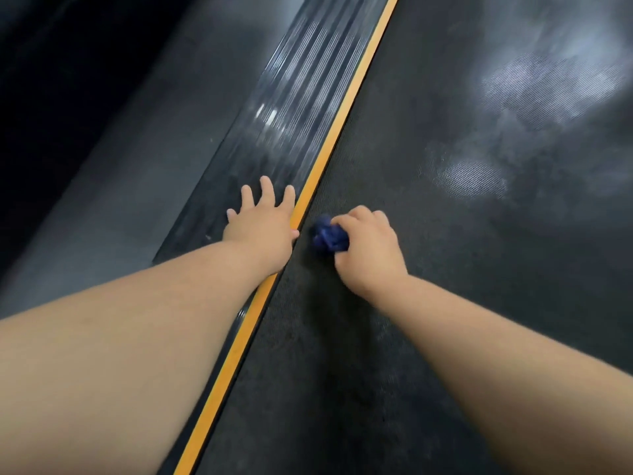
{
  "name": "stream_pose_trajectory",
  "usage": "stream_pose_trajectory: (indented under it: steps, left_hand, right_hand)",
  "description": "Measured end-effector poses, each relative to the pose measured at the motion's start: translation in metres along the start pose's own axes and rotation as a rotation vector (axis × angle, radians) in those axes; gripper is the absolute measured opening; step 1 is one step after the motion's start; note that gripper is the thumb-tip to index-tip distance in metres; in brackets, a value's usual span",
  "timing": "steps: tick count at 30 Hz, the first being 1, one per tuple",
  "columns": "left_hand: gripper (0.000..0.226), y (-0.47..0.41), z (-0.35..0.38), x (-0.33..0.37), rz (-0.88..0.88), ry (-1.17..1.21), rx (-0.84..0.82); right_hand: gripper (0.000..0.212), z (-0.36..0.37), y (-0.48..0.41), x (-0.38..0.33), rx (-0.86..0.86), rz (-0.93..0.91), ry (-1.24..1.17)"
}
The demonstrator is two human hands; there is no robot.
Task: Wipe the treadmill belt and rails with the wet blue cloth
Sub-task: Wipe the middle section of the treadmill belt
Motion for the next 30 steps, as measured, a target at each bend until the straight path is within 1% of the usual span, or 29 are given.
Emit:
stream_pose_trajectory:
  steps: [2,3,4,5,6,8,9,10,12,15,17,18,19,20,21,22,23,24,25,26,27,28,29,30]
  left_hand:
    - [0.068,0.001,-0.002,0.001,0.003,0.021,-0.023]
    - [0.068,0.001,-0.003,0.000,0.001,0.033,-0.030]
    - [0.068,0.001,-0.003,0.000,0.001,0.038,-0.031]
    - [0.068,0.001,-0.003,0.001,0.004,0.038,-0.033]
    - [0.068,0.002,-0.002,0.001,0.003,0.037,-0.034]
    - [0.068,0.001,0.000,0.000,-0.005,0.027,-0.032]
    - [0.068,0.000,-0.001,-0.001,-0.007,0.018,-0.033]
    - [0.068,0.000,-0.002,0.000,-0.003,0.013,-0.033]
    - [0.068,0.001,-0.004,0.001,-0.010,0.011,-0.025]
    - [0.071,0.004,-0.006,0.002,-0.041,0.017,-0.064]
    - [0.073,0.006,-0.012,0.005,-0.042,-0.075,-0.056]
    - [0.071,0.007,-0.019,0.012,0.011,-0.152,-0.005]
    - [0.070,0.011,-0.025,0.023,0.097,-0.190,0.063]
    - [0.068,0.019,-0.029,0.037,0.194,-0.162,0.119]
    - [0.067,0.028,-0.031,0.052,0.278,-0.085,0.145]
    - [0.067,0.036,-0.030,0.069,0.346,0.016,0.143]
    - [0.067,0.042,-0.026,0.086,0.407,0.109,0.124]
    - [0.067,0.044,-0.020,0.102,0.448,0.165,0.103]
    - [0.066,0.042,-0.013,0.114,0.467,0.194,0.083]
    - [0.065,0.039,-0.004,0.123,0.469,0.216,0.073]
    - [0.064,0.035,0.004,0.130,0.455,0.238,0.081]
    - [0.062,0.033,0.012,0.134,0.436,0.267,0.113]
    - [0.057,0.035,0.018,0.137,0.426,0.297,0.178]
    - [0.051,0.040,0.023,0.138,0.430,0.331,0.257]
  right_hand:
    - [0.041,0.007,0.025,-0.016,-0.075,-0.151,0.017]
    - [0.043,0.005,0.023,-0.017,-0.113,-0.219,0.067]
    - [0.044,0.000,0.012,-0.012,-0.105,-0.255,0.137]
    - [0.043,-0.008,-0.003,-0.001,-0.060,-0.221,0.201]
    - [0.043,-0.021,-0.021,0.017,-0.002,-0.103,0.223]
    - [0.041,-0.048,-0.048,0.062,0.122,0.213,0.191]
    - [0.040,-0.054,-0.051,0.073,0.136,0.284,0.187]
    - [0.039,-0.053,-0.048,0.075,0.117,0.289,0.198]
    - [0.034,-0.038,-0.022,0.060,0.047,0.210,0.136]
    - [0.032,-0.012,0.040,0.027,-0.055,0.021,0.092]
    - [0.034,-0.013,0.043,0.026,-0.082,-0.053,0.143]
    - [0.036,-0.021,0.031,0.032,-0.074,-0.031,0.171]
    - [0.042,-0.030,0.022,0.039,-0.087,0.027,0.179]
    - [0.055,-0.034,0.014,0.045,-0.114,0.080,0.159]
    - [0.075,-0.035,0.015,0.051,-0.158,0.118,0.103]
    - [0.098,-0.033,0.023,0.057,-0.223,0.138,0.067]
    - [0.114,-0.028,0.039,0.065,-0.305,0.148,0.081]
    - [0.119,-0.024,0.059,0.078,-0.355,0.153,0.125]
    - [0.116,-0.023,0.080,0.094,-0.352,0.175,0.165]
    - [0.105,-0.027,0.099,0.114,-0.288,0.215,0.187]
    - [0.091,-0.032,0.116,0.134,-0.187,0.277,0.186]
    - [0.079,-0.037,0.128,0.151,-0.063,0.328,0.158]
    - [0.071,-0.040,0.136,0.162,0.039,0.356,0.147]
    - [0.069,-0.038,0.140,0.167,0.091,0.370,0.170]
Point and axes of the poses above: each hand's wrist, its own y-axis away from the middle knuckle, its own z-axis out of the palm, x = y × z, the point moved 7 cm from there along -y, towards the middle knuckle, and after that the axes turned 1 degree about -x, right-handed, at the moved point
